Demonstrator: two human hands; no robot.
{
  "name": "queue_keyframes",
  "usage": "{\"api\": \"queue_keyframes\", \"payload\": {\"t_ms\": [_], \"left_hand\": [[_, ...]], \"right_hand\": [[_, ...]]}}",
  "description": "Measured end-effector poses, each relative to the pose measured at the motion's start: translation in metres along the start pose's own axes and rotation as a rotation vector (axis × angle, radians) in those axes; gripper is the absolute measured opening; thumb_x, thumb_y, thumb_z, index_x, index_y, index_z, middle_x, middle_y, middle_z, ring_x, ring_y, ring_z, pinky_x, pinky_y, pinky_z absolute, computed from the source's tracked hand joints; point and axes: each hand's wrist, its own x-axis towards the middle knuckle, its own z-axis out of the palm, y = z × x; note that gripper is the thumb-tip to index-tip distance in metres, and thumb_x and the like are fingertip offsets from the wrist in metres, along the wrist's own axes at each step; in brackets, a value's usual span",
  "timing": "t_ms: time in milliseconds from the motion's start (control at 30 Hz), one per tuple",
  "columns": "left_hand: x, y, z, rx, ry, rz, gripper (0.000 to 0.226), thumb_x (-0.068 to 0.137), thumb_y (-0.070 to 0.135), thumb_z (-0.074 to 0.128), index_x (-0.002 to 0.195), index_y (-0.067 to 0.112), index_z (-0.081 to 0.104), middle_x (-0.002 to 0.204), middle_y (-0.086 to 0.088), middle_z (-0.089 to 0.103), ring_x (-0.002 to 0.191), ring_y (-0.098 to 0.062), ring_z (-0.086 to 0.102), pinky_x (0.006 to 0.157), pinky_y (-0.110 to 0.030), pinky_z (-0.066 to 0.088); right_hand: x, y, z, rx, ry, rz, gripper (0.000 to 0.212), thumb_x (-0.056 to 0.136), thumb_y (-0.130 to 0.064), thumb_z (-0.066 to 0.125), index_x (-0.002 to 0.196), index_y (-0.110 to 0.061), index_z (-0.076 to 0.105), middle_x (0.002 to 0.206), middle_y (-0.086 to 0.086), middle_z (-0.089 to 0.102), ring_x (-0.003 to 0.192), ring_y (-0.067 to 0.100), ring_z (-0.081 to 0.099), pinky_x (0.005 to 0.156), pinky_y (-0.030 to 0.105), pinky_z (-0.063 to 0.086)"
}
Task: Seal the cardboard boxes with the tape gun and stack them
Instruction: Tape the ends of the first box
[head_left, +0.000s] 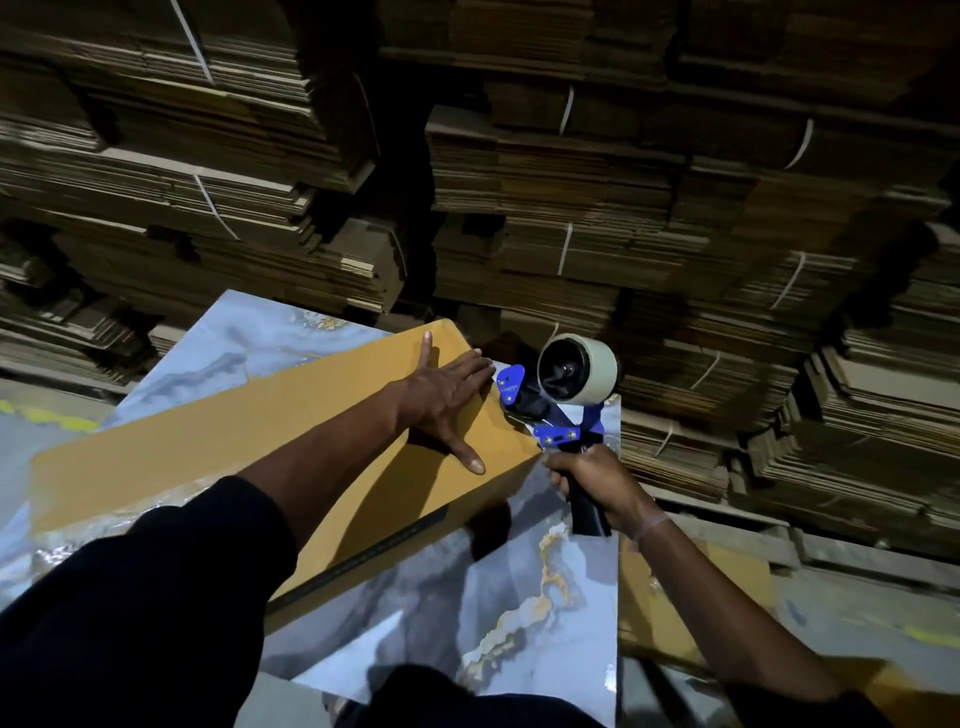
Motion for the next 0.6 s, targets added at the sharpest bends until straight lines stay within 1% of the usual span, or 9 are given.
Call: {"api": "queue_keyframes", "payload": {"t_ms": [67,100,233,300,400,533,600], "left_hand": [[0.0,-0.001,0.0,-0.012,-0.003,-0.002,0.157,0.052,0.104,0.056,0.164,0.017,-0.01,0.174,-0.002,-0.01,0.158,-0.017,-0.02,0.106,-0.078,-0.023],[0.0,0.0,0.0,-0.014,-0.004,-0.002,0.156,0.052,0.104,0.056,0.164,0.017,-0.01,0.174,-0.001,-0.011,0.157,-0.017,-0.02,0.106,-0.078,-0.023],[-0.002,0.007,-0.005,0.018,-0.042,-0.008,0.154,0.057,0.101,0.057,0.164,0.016,-0.012,0.173,-0.003,-0.015,0.156,-0.019,-0.024,0.108,-0.076,-0.024],[-0.004,0.012,-0.009,0.045,-0.066,0.008,0.148,0.063,0.097,0.058,0.164,0.016,-0.012,0.173,-0.005,-0.016,0.156,-0.02,-0.024,0.11,-0.073,-0.025],[-0.007,0.024,-0.007,0.11,-0.051,0.08,0.137,0.07,0.095,0.053,0.165,0.017,-0.005,0.173,-0.007,-0.008,0.159,-0.021,-0.015,0.112,-0.07,-0.026],[-0.012,0.041,0.006,0.12,0.013,0.122,0.136,0.07,0.097,0.051,0.165,0.015,-0.002,0.173,-0.01,-0.002,0.16,-0.025,-0.01,0.116,-0.069,-0.019],[-0.014,0.048,0.011,0.125,0.051,0.124,0.136,0.069,0.097,0.051,0.165,0.014,0.004,0.173,-0.012,0.006,0.16,-0.029,-0.005,0.117,-0.071,-0.016]], "right_hand": [[-0.009,0.011,-0.006,0.023,0.012,0.02,0.016,0.091,-0.01,0.073,0.076,-0.003,0.072,0.066,0.014,0.066,0.051,0.016,0.057,0.059,0.031,0.046],[-0.013,0.016,-0.008,0.023,0.018,0.027,0.019,0.091,-0.01,0.073,0.073,-0.004,0.072,0.064,0.014,0.065,0.049,0.016,0.056,0.057,0.031,0.045],[-0.021,0.028,-0.012,0.036,0.03,0.019,0.023,0.091,-0.009,0.072,0.07,-0.003,0.071,0.061,0.014,0.063,0.047,0.018,0.053,0.057,0.033,0.044],[-0.02,0.03,-0.011,0.018,0.038,0.003,0.026,0.09,-0.01,0.072,0.065,-0.004,0.072,0.061,0.016,0.062,0.049,0.02,0.053,0.059,0.034,0.044],[-0.02,0.03,-0.011,0.014,0.028,-0.006,0.027,0.09,-0.012,0.072,0.064,-0.007,0.073,0.065,0.019,0.064,0.052,0.021,0.055,0.061,0.035,0.044],[-0.019,0.034,-0.011,0.018,0.024,-0.015,0.024,0.088,-0.015,0.073,0.066,-0.005,0.075,0.068,0.021,0.064,0.057,0.024,0.056,0.065,0.038,0.044],[-0.017,0.035,-0.01,0.014,0.03,-0.021,0.023,0.086,-0.017,0.073,0.066,-0.006,0.075,0.069,0.021,0.066,0.06,0.026,0.057,0.068,0.04,0.044]]}}
